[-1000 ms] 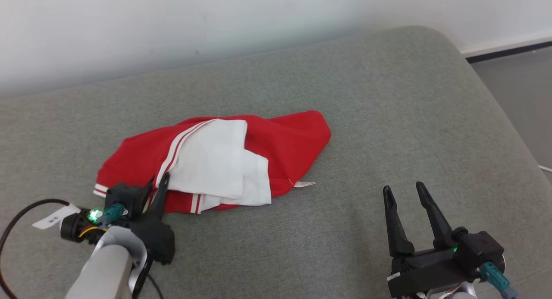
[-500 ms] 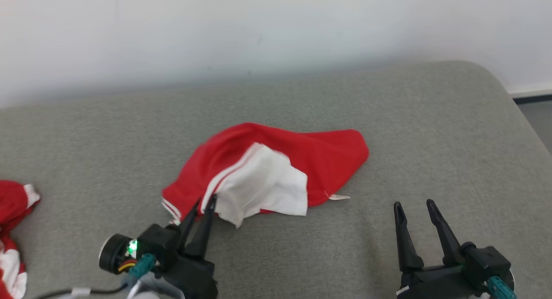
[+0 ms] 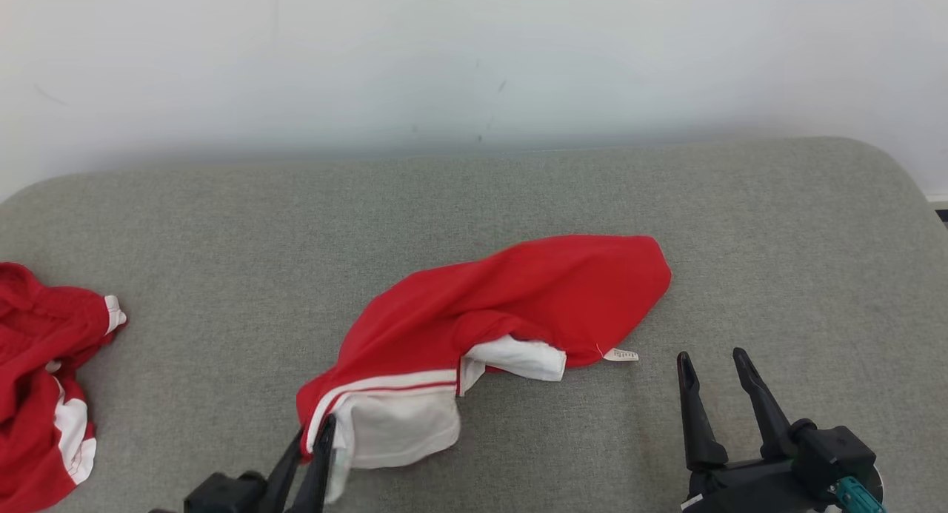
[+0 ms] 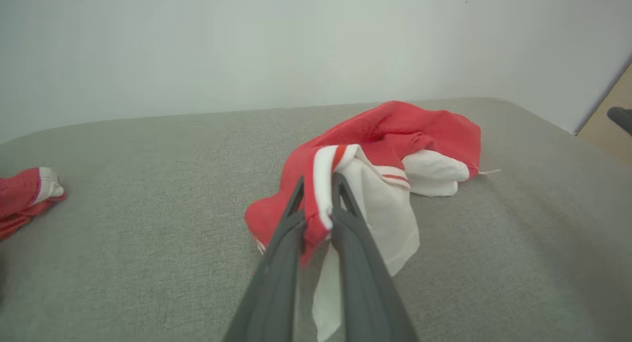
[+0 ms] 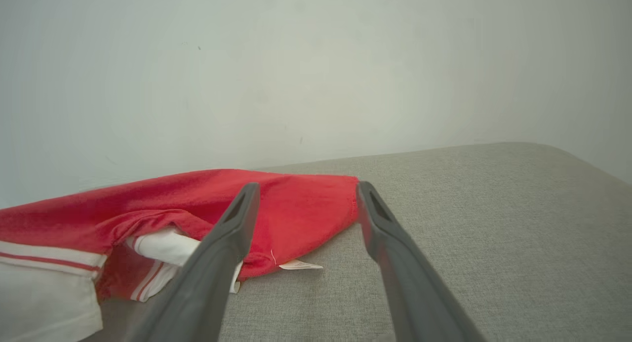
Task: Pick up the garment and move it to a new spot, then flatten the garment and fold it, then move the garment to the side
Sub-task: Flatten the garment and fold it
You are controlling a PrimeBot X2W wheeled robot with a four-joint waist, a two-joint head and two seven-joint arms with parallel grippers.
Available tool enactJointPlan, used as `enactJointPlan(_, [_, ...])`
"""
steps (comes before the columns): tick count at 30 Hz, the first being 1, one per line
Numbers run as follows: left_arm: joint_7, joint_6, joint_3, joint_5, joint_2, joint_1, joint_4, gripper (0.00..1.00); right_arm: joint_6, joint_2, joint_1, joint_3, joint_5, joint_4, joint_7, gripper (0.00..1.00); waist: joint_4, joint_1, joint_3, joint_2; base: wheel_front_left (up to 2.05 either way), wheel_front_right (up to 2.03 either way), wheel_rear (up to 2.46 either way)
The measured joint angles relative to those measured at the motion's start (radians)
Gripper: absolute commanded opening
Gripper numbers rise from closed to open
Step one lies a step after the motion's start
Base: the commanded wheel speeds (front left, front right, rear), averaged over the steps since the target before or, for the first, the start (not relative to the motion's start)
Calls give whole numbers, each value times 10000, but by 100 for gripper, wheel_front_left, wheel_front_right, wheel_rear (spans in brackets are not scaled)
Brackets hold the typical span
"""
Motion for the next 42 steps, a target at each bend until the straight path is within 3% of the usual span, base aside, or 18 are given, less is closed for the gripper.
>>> enactJointPlan(10, [-525,-370,100,-713,-261,282,2422,0,0,0,-37,-36,-79,199,0,100,-56,0,-19,0,0,0,0])
enactJointPlan(11, [-658,-360,77,-654,-305,193,2654,29,0,0,-45,-48,-98,199,0,100,-39,0,-7,0,0,0,0])
enactJointPlan(12, [-846,-324,94,-556,-339,93,2811,100,0,0,-49,-58,-102,199,0,100,-18,0,2,0,0,0,0])
enactJointPlan(19, [-1647,-90,282,-418,-571,-277,3116,100,0,0,-53,-79,-127,169,0,100,164,0,102,0,0,0,0])
enactJointPlan(28, [-1313,100,0,-874,-1030,562,2575,100,0,-2,-147,-84,-79,79,0,100,152,0,307,0,0,0,0])
enactJointPlan(40, [-1315,-483,-504,-1179,-1622,-137,4470,100,0,0,-234,-2,-82,105,0,100,-34,1,485,0,0,0,0])
enactJointPlan(41, [-1423,-535,-472,-1179,-1630,-284,4581,58,0,-4,-235,-12,-84,111,0,100,-42,1,495,0,0,0,0])
enactJointPlan(42, [-1544,-550,-395,-1198,-1638,-418,4661,26,0,-2,-234,-33,-84,111,0,100,-38,2,500,0,0,0,0])
